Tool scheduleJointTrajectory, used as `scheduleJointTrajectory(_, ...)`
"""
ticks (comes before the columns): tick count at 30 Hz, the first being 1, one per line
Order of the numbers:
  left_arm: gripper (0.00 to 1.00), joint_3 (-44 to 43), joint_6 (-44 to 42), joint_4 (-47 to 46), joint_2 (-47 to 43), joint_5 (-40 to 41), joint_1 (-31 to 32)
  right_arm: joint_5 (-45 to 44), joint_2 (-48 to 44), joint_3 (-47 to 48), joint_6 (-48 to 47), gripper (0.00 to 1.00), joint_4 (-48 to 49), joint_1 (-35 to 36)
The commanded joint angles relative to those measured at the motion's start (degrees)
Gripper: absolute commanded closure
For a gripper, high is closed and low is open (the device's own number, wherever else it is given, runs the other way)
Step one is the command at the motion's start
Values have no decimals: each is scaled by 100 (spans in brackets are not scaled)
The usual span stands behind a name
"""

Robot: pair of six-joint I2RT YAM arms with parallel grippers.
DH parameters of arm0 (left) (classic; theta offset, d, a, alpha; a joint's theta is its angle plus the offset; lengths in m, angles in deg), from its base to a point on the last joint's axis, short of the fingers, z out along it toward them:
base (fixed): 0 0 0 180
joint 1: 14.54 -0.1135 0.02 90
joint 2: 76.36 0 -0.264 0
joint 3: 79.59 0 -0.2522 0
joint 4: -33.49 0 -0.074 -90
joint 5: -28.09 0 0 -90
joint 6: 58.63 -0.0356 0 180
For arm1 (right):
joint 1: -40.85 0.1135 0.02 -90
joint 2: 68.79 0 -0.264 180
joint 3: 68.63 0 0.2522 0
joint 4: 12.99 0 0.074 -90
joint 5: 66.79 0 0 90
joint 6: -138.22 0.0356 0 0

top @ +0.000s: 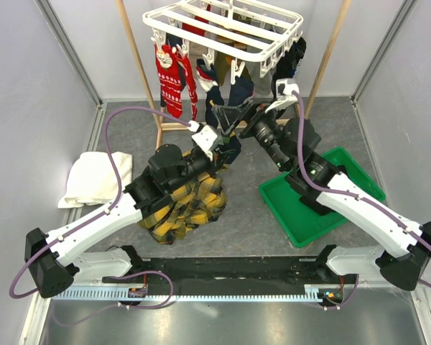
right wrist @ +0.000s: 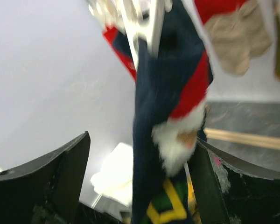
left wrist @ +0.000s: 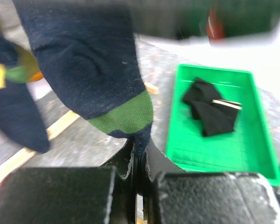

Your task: Remove the socks clipped to the hanger

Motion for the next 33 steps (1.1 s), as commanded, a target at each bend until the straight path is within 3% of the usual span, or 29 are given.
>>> scheduleJointTrajectory(1, 98, -305, 17, 9, -97, -891, 23, -861, -149, 899, -584, 11, -538, 24)
scheduleJointTrajectory(4, 98, -349, 18, 71, -53, -865, 23, -1160, -34, 1391, -663, 11, -1039, 24)
scheduleJointTrajectory(9, 98, -349, 18, 89, -26, -1058, 23, -1135, 71, 1865, -953, 14, -1041, 24)
scheduleJointTrajectory(21, 98, -367, 44, 98, -9, -1040, 23, -2012, 1108, 3728, -1814, 23, -2342, 94)
scheduleJointTrajectory(30, 98, -376, 53, 98, 9, -1040, 23, -2531, 1644, 4169, -2165, 29, -2457, 331)
scheduleJointTrajectory(33, 98, -367, 53, 98, 9, -1032, 23, -3111, 1741, 4249, -2262, 30, -2352, 446)
